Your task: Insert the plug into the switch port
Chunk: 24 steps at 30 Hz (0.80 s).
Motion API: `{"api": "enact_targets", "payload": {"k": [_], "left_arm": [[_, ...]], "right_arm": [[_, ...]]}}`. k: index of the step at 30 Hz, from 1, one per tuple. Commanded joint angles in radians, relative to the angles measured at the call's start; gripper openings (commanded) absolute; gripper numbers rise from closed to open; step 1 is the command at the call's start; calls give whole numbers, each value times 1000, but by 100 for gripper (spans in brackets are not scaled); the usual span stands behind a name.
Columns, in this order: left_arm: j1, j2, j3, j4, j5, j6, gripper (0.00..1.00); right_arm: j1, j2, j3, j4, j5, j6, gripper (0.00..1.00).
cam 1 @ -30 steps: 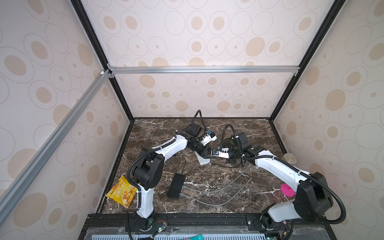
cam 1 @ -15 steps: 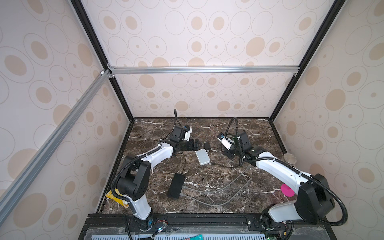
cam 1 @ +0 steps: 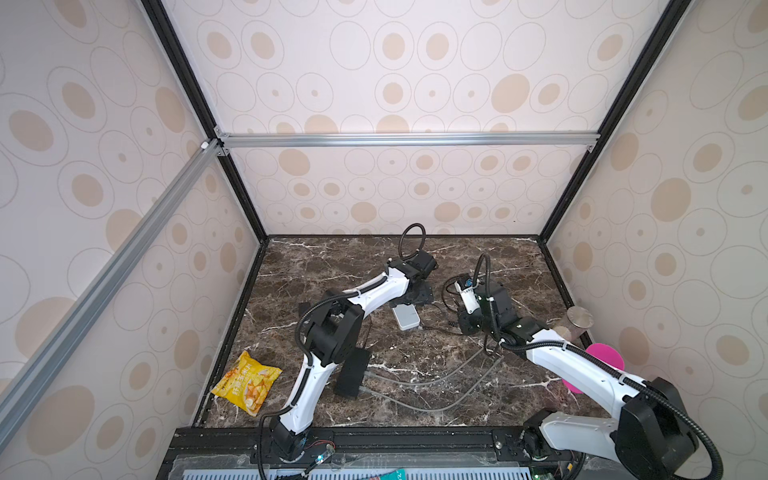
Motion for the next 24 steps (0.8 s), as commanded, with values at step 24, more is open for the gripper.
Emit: {"api": "enact_targets", "payload": {"k": [24], "left_arm": [[-24,-156,-267,-8,-132,-43,89]], "right_arm": [[3,-103,-66,40,-65,33,0]]}}
